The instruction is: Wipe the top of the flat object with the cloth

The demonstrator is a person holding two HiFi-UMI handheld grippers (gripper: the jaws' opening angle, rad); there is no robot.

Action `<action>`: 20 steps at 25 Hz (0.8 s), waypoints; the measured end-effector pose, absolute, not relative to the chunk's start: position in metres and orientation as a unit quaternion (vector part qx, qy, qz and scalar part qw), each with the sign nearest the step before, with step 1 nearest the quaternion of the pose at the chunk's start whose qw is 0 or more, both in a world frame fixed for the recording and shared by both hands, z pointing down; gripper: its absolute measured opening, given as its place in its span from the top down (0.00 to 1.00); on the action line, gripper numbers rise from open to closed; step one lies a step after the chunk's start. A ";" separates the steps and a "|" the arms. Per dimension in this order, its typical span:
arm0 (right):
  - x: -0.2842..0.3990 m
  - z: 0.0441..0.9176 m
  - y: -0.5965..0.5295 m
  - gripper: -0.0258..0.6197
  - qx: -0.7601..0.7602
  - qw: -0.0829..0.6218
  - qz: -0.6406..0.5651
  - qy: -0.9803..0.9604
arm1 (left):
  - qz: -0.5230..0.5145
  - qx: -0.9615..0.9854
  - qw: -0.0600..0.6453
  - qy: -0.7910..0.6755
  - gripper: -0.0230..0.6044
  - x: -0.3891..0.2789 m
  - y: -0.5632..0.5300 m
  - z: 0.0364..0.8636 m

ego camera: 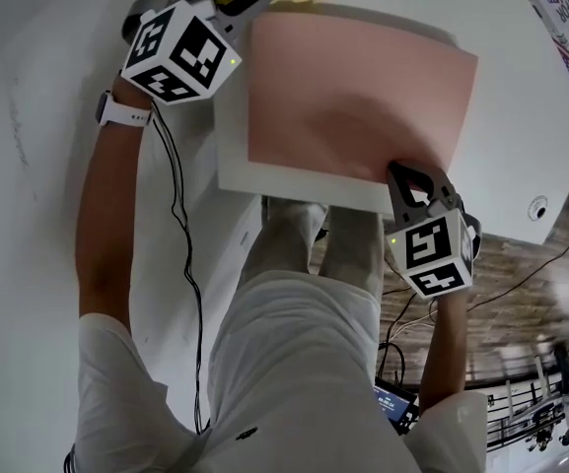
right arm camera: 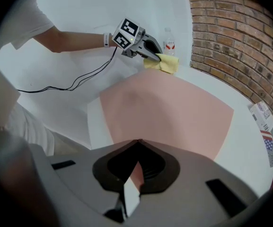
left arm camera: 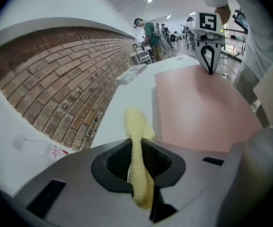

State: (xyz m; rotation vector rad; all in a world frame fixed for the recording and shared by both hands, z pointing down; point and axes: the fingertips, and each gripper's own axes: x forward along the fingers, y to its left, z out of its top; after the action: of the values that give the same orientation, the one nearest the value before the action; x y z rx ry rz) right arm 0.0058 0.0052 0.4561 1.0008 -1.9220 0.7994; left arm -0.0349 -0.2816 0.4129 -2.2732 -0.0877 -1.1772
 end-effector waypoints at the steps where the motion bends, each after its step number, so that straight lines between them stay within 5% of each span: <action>1: 0.006 0.456 0.006 0.95 0.396 0.403 0.318 -0.762 | -0.442 -0.854 0.271 -0.046 0.86 -0.035 -0.275 0.419; 9: 0.006 0.456 0.006 0.95 0.396 0.397 0.322 -0.763 | -0.437 -0.875 0.163 -0.131 0.86 -0.020 -0.243 0.439; 20: 0.004 0.456 0.006 0.95 0.392 0.389 0.327 -0.767 | -0.433 -0.874 0.144 -0.167 0.86 0.009 -0.225 0.440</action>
State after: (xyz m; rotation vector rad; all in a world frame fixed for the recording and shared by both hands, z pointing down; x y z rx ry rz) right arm 0.0037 0.0058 0.4563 0.9964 -1.9503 0.8321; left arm 0.0092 -0.2247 0.4397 -2.5198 -0.4804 -1.2484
